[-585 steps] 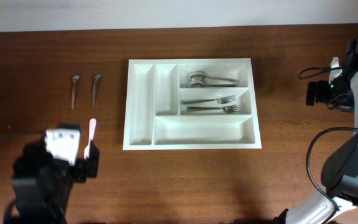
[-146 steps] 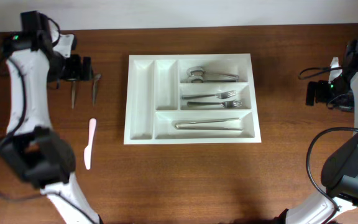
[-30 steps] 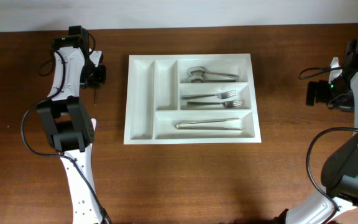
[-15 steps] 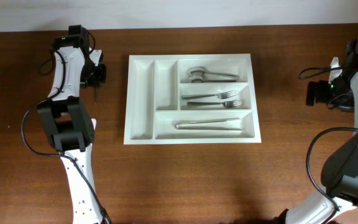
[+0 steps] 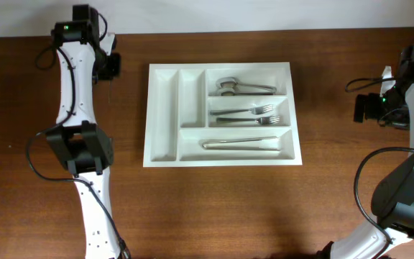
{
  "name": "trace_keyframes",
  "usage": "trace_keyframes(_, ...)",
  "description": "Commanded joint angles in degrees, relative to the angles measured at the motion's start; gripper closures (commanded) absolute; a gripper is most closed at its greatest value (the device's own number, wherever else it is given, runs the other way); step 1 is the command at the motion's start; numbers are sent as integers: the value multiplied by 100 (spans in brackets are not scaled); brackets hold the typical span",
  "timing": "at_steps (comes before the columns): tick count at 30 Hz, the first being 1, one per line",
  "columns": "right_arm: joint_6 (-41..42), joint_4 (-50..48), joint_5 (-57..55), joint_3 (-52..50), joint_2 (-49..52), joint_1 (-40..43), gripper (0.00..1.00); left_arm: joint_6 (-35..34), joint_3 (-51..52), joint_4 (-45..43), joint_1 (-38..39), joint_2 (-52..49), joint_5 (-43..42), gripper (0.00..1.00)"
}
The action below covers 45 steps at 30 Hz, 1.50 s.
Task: Pack container
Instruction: 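Carry the spoon into the tray's left compartment with the left gripper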
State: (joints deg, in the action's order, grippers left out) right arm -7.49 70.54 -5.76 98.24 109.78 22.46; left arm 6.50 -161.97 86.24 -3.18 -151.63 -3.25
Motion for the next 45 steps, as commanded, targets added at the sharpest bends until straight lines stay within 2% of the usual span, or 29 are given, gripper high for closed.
trace_keyframes(1, 24, -9, -48, -11, -46, -26, 1, -90, -695, 389, 284, -28, -623, 98)
trace_keyframes(6, 24, -9, -48, -11, -46, -26, 1, -374, -1309, 1051, 697, -28, -732, 98)
trace_keyframes(13, 24, -9, -48, -11, -46, -26, 1, -1056, -1333, 1047, 1145, 2, -820, 98)
trace_keyframes(17, 24, -9, -48, -11, -46, -26, 1, -1126, -1309, 1047, 1270, 2, -922, 98)
trace_keyframes(23, 24, -9, -48, -11, -46, -26, 1, -1274, -901, 1047, 1290, 4, -1228, 98)
trace_keyframes(31, 24, -9, -48, -11, -46, -26, 1, -1268, 385, 1049, 1290, 4, -1196, 98)
trace_keyframes(36, 24, -9, -48, -11, -46, -26, 1, -1272, 831, 1049, 1290, 4, -802, 98)
trace_keyframes(41, 24, -9, -48, -11, -46, -26, 1, -1272, 863, 1049, 1290, 4, -575, 99)
trace_keyframes(43, 24, -9, -48, -11, -46, -26, 1, -1270, 863, 1049, 1290, 4, -573, 98)
trace_keyframes(45, 24, -9, -48, -11, -46, -26, 1, -1270, 863, 1049, 1290, 4, -573, 91)
